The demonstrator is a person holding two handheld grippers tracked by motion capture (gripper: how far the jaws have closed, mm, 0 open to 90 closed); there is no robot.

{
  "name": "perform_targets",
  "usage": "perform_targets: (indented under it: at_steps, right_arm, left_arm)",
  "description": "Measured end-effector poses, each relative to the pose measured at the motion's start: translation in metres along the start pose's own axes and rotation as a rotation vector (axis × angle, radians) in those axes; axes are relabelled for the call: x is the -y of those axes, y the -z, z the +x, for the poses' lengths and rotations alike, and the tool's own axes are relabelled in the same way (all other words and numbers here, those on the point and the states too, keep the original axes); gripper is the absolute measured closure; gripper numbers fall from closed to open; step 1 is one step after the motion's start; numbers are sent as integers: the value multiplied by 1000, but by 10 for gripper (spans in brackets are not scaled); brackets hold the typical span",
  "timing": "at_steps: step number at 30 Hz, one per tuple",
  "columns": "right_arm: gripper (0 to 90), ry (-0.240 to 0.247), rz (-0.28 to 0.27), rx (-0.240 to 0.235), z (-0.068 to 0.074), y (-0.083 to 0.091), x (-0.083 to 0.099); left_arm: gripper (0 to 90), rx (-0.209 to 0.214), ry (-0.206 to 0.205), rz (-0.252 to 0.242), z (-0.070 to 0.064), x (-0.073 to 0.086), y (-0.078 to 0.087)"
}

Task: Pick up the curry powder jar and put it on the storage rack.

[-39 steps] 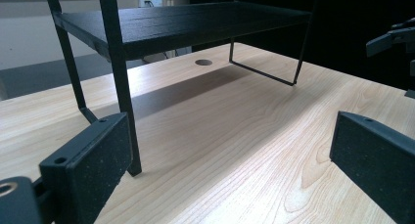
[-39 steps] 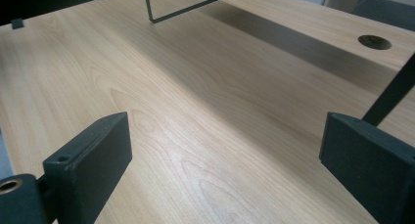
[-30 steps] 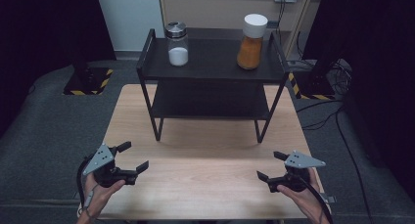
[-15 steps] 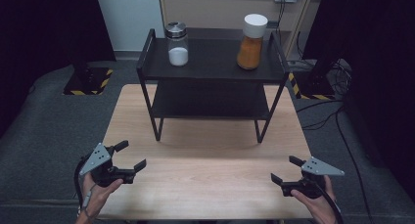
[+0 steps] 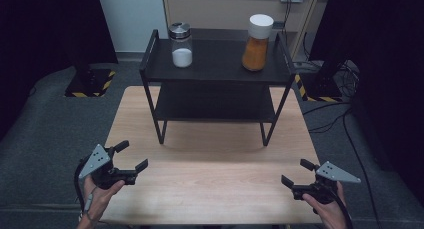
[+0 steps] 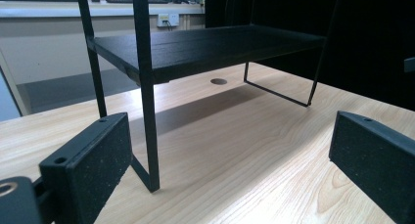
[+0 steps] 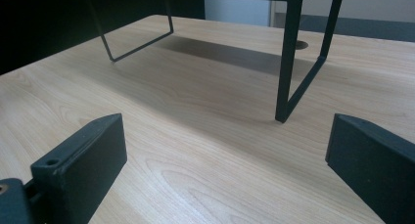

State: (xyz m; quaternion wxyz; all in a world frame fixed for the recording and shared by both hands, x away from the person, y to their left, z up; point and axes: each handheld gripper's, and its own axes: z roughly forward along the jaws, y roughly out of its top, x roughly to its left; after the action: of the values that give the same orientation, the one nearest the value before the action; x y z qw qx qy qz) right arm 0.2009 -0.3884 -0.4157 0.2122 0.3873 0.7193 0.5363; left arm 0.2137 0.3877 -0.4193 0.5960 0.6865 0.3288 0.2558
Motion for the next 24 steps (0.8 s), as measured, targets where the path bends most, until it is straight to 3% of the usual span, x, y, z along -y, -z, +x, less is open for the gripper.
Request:
perform_targets:
  at_steps: [24]
  right_arm:
    - [15,33,-6,-6,1,0,1]
  left_arm:
    - [10,6,2,-10,0,1,0]
